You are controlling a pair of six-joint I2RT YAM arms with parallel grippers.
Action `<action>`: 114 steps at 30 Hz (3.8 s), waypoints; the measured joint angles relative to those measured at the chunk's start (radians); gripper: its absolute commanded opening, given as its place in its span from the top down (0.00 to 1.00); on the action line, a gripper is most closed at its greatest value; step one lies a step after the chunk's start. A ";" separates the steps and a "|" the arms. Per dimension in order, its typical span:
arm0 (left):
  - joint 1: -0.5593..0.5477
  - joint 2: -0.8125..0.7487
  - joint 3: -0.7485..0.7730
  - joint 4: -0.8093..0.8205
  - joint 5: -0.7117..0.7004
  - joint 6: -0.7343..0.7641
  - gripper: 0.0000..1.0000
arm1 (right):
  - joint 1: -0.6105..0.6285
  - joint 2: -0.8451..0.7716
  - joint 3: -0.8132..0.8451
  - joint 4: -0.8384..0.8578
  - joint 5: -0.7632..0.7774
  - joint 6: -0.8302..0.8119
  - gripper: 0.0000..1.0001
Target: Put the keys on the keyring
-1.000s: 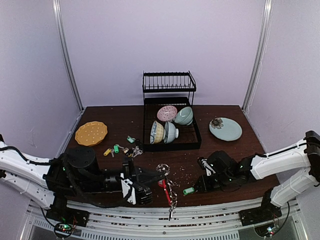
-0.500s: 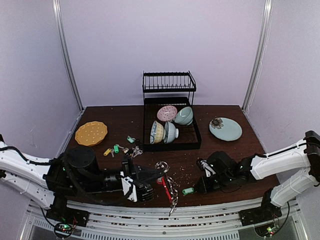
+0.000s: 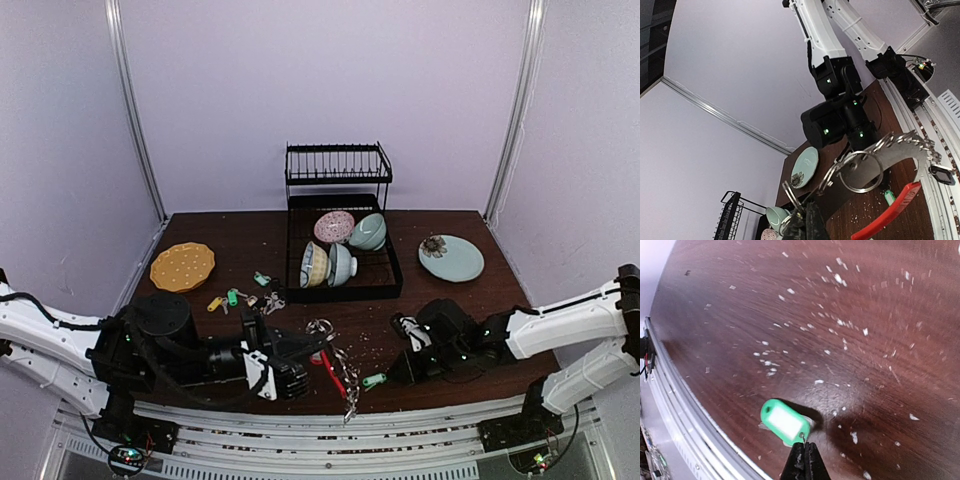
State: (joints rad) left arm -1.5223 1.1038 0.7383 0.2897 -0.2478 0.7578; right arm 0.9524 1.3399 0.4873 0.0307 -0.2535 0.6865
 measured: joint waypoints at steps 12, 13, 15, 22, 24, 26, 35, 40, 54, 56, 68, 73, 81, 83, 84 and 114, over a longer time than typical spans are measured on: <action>0.000 0.100 0.041 -0.041 -0.159 0.119 1.00 | 0.087 -0.407 0.268 -0.203 0.108 -0.345 1.00; 0.001 0.110 0.049 -0.053 -0.165 0.130 1.00 | 0.104 -0.415 0.288 -0.213 0.111 -0.367 1.00; 0.003 0.122 0.062 -0.069 -0.172 0.146 1.00 | 0.148 -0.423 0.324 -0.230 0.115 -0.412 1.00; 0.003 0.133 0.097 -0.082 -0.159 0.146 1.00 | 0.275 -0.408 0.365 -0.266 0.140 -0.525 1.00; 0.003 0.134 0.106 -0.086 -0.145 0.133 1.00 | 0.288 -0.398 0.367 -0.267 0.137 -0.536 1.00; 0.004 0.134 0.109 -0.089 -0.128 0.119 1.00 | 0.301 -0.389 0.373 -0.264 0.130 -0.546 1.00; 0.005 0.130 0.109 -0.110 -0.060 0.085 1.00 | 0.371 -0.387 0.376 -0.175 0.115 -0.547 1.00; 0.005 0.130 0.109 -0.119 -0.042 0.085 1.00 | 0.378 -0.388 0.349 -0.108 0.115 -0.540 1.00; 0.005 0.130 0.109 -0.126 -0.040 0.075 1.00 | 0.379 -0.388 0.336 -0.065 0.126 -0.526 1.00; 0.005 0.130 0.109 -0.125 -0.040 0.072 1.00 | 0.379 -0.388 0.336 -0.063 0.126 -0.526 1.00; 0.005 0.138 0.109 -0.126 -0.050 0.053 1.00 | 0.384 -0.351 0.326 -0.016 0.102 -0.531 1.00; 0.005 0.146 0.109 -0.125 -0.068 0.039 1.00 | 0.384 -0.351 0.321 -0.013 0.092 -0.531 1.00; 0.011 0.146 0.106 -0.100 -0.064 0.025 1.00 | 0.385 -0.372 0.291 0.015 0.113 -0.528 1.00; 0.011 0.135 0.089 -0.082 -0.047 0.026 1.00 | 0.385 -0.407 0.262 0.024 0.133 -0.522 1.00; 0.011 0.132 0.086 -0.077 -0.042 0.026 1.00 | 0.385 -0.423 0.252 0.026 0.142 -0.519 1.00; 0.011 0.139 0.086 -0.051 -0.024 0.037 1.00 | 0.386 -0.402 0.241 0.073 0.139 -0.506 1.00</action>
State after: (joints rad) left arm -1.5108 1.2430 0.8246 0.2382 -0.2722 0.7944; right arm 1.3380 0.9375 0.7288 0.1036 -0.1146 0.1806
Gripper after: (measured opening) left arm 0.004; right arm 0.009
